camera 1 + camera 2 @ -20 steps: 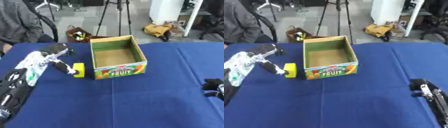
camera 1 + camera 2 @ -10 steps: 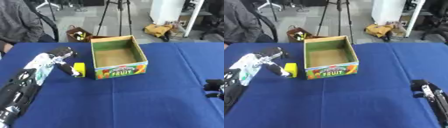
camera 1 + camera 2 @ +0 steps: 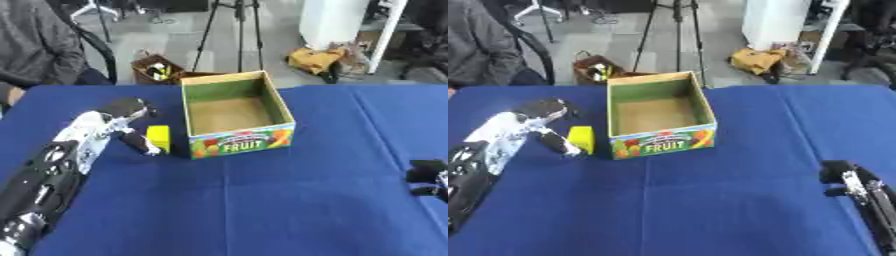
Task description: Pick up objects on the table and place them in the box.
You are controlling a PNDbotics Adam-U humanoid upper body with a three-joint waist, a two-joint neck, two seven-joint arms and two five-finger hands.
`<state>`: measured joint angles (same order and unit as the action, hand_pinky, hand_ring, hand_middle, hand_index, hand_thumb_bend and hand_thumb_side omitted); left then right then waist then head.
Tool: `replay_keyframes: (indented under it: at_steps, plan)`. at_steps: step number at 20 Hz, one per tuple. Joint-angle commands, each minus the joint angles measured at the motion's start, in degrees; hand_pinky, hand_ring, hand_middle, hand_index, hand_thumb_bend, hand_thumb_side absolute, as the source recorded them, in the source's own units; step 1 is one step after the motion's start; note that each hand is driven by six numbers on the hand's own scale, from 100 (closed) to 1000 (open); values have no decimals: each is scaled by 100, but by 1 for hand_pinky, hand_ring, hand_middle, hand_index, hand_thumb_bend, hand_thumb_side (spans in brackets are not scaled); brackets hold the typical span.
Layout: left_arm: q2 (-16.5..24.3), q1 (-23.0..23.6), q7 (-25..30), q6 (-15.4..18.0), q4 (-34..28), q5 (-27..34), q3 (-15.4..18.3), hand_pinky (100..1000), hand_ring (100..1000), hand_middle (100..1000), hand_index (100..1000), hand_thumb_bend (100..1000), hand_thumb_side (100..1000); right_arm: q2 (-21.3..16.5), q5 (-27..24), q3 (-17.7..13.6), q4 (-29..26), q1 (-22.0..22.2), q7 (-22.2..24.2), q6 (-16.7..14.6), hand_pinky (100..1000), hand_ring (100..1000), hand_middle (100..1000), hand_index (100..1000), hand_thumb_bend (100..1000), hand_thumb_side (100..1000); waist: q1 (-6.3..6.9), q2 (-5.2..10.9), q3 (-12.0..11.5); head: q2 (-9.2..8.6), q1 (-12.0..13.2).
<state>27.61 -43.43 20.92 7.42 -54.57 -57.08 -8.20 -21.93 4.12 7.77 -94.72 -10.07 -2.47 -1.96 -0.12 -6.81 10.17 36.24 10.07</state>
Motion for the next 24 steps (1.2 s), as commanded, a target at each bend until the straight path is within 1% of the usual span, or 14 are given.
replay_keyframes:
  at_steps: [1,7,9,10,11,13,15,16,18,19,20,21,23,24]
  plan:
    - [67,-124,1,29,1,-43,83,768,749,758,819,665,448,-80,-18,-34,-52,-56,15,-7,618,708,636,783,100,992,-4,58,10,25,21]
    - [21,-100,-193,-47,63,-127,106,761,749,767,814,656,444,-74,-17,-31,-45,-60,19,-9,618,708,636,783,100,992,-2,54,18,14,24]
    - [5,-91,-254,-68,102,-154,105,710,686,717,806,643,437,-73,-17,-32,-46,-64,19,-11,618,708,636,783,100,991,-3,52,21,12,24]
    - [1,-88,-275,-76,121,-167,103,700,674,705,804,640,435,-73,-17,-33,-45,-65,19,-11,618,708,636,783,100,991,-3,52,22,12,25]
    - [-2,-85,-292,-81,135,-180,102,672,632,670,798,629,427,-73,-17,-34,-44,-65,19,-11,618,708,636,783,100,991,-3,51,23,12,24]
    - [4,-78,-283,-75,159,-217,91,627,572,610,791,570,396,-75,-17,-36,-44,-64,17,-11,618,708,636,783,100,991,-3,50,24,14,23]
    - [13,-76,-256,-68,169,-253,98,600,544,566,772,496,350,-74,-17,-38,-43,-62,15,-10,618,708,636,783,100,991,-1,52,22,18,24]
    - [15,-74,-256,-74,171,-269,108,587,533,553,764,473,335,-73,-16,-38,-41,-60,15,-10,618,708,636,783,100,991,0,53,21,17,23]
    - [16,-64,-289,-100,193,-289,130,536,489,498,718,417,294,-69,-15,-38,-38,-58,16,-10,618,708,636,783,100,991,1,53,19,12,20]
    - [14,-59,-317,-113,210,-296,136,536,489,498,718,417,294,-67,-14,-39,-37,-58,16,-11,618,708,636,783,100,991,1,53,19,13,18]
    - [12,-52,-355,-134,229,-297,149,468,435,433,653,389,281,-67,-14,-40,-37,-57,15,-11,618,708,636,783,100,991,-1,53,18,13,18]
    - [9,-44,-408,-163,247,-291,163,447,419,413,631,378,276,-68,-13,-43,-36,-56,13,-11,618,708,636,783,100,991,-3,53,18,13,18]
    - [7,-30,-532,-218,263,-256,187,364,347,327,562,344,265,-69,-12,-47,-36,-50,10,-12,618,708,636,783,100,990,-6,51,17,16,13]
    - [14,-25,-596,-243,245,-232,198,344,330,306,539,337,265,-70,-11,-48,-36,-48,9,-12,618,708,636,783,100,990,-8,50,15,20,11]
